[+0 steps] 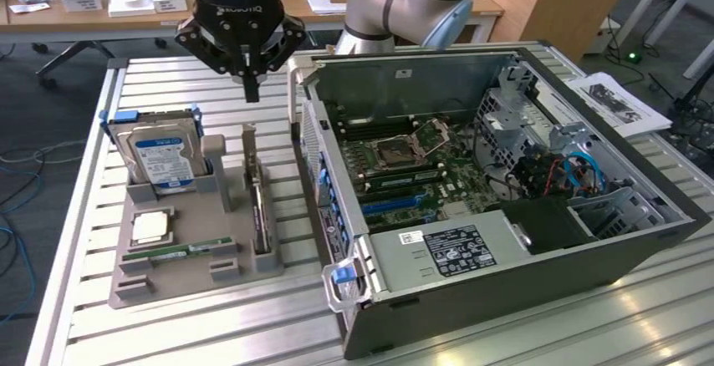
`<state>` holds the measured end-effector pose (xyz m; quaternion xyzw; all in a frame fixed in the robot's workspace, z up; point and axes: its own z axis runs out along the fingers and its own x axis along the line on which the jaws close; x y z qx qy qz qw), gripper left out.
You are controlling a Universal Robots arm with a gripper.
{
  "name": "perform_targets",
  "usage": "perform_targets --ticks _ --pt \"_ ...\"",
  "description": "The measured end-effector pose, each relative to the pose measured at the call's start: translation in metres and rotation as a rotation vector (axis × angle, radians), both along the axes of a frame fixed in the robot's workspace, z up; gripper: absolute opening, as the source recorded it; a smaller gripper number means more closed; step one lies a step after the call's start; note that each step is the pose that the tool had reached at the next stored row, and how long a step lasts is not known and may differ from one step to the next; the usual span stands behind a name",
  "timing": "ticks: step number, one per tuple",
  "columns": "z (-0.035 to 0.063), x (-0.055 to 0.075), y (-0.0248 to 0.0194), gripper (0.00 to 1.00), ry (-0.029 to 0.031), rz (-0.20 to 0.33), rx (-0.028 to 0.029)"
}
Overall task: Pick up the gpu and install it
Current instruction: 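Reach for the gpu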
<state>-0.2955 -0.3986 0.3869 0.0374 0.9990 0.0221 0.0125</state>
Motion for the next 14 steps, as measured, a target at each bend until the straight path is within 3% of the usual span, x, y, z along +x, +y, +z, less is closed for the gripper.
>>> perform_targets --ticks 10,14 --pt "-0.0004 -0.0050 -0.0001 0.11 0.0000 0.000 -0.0001" --pt "-0.0004 -0.0055 -0.0030 0.11 0.0000 0.000 0.0000"
